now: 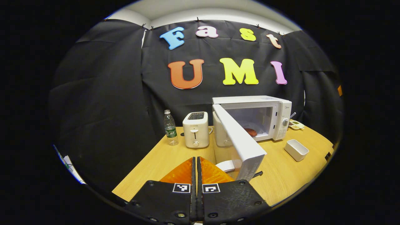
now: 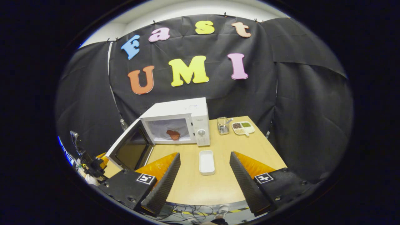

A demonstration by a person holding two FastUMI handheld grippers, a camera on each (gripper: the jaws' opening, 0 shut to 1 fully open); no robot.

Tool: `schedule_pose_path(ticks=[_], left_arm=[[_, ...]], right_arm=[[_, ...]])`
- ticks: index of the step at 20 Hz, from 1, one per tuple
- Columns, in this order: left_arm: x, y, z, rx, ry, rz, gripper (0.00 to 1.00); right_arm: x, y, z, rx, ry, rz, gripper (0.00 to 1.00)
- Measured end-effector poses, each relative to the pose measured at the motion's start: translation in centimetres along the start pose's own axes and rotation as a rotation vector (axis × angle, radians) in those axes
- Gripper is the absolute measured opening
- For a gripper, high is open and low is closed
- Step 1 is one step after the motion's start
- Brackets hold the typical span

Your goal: Open the microwave oven with the left hand, put the food in, and close the microwave oven.

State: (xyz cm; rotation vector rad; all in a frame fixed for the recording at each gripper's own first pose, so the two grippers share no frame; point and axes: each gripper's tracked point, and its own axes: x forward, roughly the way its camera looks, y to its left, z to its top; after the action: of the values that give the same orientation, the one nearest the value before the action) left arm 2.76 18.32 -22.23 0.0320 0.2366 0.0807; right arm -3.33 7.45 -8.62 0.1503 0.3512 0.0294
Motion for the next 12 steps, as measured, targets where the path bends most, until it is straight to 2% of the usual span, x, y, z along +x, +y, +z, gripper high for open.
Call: schedule_pose_path(ticks=[1,2,3,6,7,8,9,10,11,12], left_arm=[[0.1,-1.1,0.3,-0.004,-0.003,-0.013,0.00],[0.3,-2.5,0.7,-0.002,-0.006,-0.027,0.00],[0.6,-3.9,0.9,0.003,-0.006,-0.039,0.00],[1.9,-8.4,2.1,0.005,-0.017,-0.084,0.00],[2.4,-10.0,2.4,-0.002,-0.015,-0.102,0.00],[2.8,-11.6,2.6,-0.006,-0.012,-0.119,0.08],[3.4,-13.1,2.8,-0.005,-0.010,-0.130,0.00],[3.9,-14.6,3.0,-0.001,-0.008,-0.142,0.00],[4.6,-16.1,3.2,0.003,-0.005,-0.156,0.00],[5.1,-17.5,3.4,0.012,-0.005,-0.169,0.08]], right_arm=[[0.3,-0.3,0.2,0.003,0.002,0.005,1.00],[0.7,-0.7,0.4,0.003,0.002,0.013,0.91],[1.2,-1.2,0.8,0.001,-0.004,0.017,1.00],[2.8,-3.1,2.0,-0.005,-0.008,0.025,1.00],[3.3,-3.9,2.4,-0.006,-0.006,0.026,0.91],[3.9,-4.7,2.7,-0.006,-0.006,0.025,0.91],[4.4,-5.5,3.2,-0.004,-0.006,0.029,0.91],[5.1,-6.2,3.5,-0.003,-0.006,0.034,0.91],[5.9,-6.9,4.0,0.000,-0.008,0.046,1.00],[6.7,-7.7,4.4,0.006,-0.009,0.054,1.00]])
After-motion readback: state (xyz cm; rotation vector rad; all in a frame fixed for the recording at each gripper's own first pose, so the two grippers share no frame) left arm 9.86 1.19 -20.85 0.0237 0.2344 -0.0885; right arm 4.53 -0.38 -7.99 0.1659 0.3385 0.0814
